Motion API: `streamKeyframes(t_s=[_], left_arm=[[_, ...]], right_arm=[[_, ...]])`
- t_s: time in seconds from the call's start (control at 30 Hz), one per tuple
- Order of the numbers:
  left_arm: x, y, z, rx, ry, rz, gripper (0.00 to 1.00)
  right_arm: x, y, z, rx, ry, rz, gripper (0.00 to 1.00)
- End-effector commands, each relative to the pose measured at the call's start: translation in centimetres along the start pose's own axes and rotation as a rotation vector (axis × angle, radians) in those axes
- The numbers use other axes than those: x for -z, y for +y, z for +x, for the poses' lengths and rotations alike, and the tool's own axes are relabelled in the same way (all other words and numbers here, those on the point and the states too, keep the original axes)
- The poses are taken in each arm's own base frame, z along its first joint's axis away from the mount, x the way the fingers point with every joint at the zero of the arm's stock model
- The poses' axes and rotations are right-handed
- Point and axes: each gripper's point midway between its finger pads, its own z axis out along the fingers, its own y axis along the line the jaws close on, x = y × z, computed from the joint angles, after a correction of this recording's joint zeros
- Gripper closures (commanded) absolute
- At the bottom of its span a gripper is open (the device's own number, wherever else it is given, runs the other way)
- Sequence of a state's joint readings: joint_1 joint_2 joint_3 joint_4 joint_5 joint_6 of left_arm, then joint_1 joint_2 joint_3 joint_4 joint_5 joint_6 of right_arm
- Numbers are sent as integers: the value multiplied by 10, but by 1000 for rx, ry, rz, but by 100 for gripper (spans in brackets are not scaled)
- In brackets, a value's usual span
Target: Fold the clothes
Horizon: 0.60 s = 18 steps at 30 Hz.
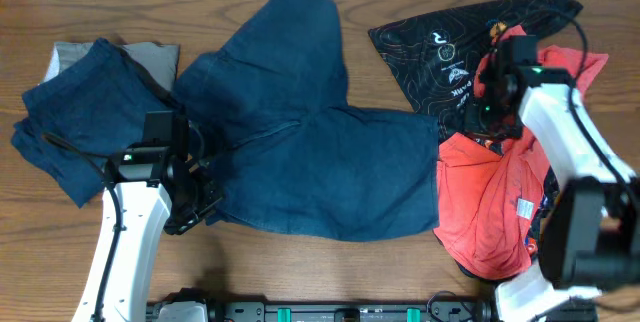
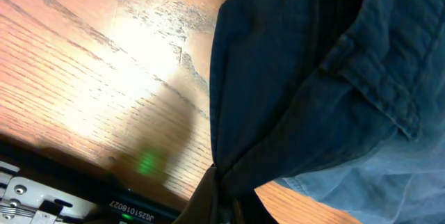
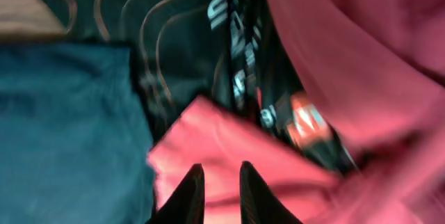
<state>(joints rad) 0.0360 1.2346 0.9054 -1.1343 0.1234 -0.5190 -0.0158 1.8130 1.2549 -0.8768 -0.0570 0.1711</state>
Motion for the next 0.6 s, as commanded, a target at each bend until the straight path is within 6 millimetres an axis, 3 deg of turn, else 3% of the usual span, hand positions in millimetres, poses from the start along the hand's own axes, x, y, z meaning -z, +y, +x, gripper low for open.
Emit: streamKeyframes(t_s=[0.0, 0.1, 0.2, 0.33, 0.43, 0.5, 0.57], left_arm=[[-2, 6, -3, -3, -11, -30, 94], [-2, 6, -3, -3, -12, -30, 94], [-2, 6, -3, -3, -12, -30, 94], [-2, 6, -3, -3, -12, -30, 94], [-2, 6, -4, -4, -17, -27, 94], [-2, 5, -5, -4, -22, -23, 94], [-2, 4, -6, -4, -24, -22, 94]], right_arm=[[-29, -6, 0, 4, 50, 15, 82], [-51, -26, 3, -43, 89, 78, 83], [-60, -60, 7, -123, 114, 179, 83], [-47, -119, 4, -286, 79, 321, 82], [-33, -152, 0, -393, 43, 329, 79], [-25, -164, -4, -451, 20, 284, 76], [-16, -161, -13, -494, -11, 163, 75]])
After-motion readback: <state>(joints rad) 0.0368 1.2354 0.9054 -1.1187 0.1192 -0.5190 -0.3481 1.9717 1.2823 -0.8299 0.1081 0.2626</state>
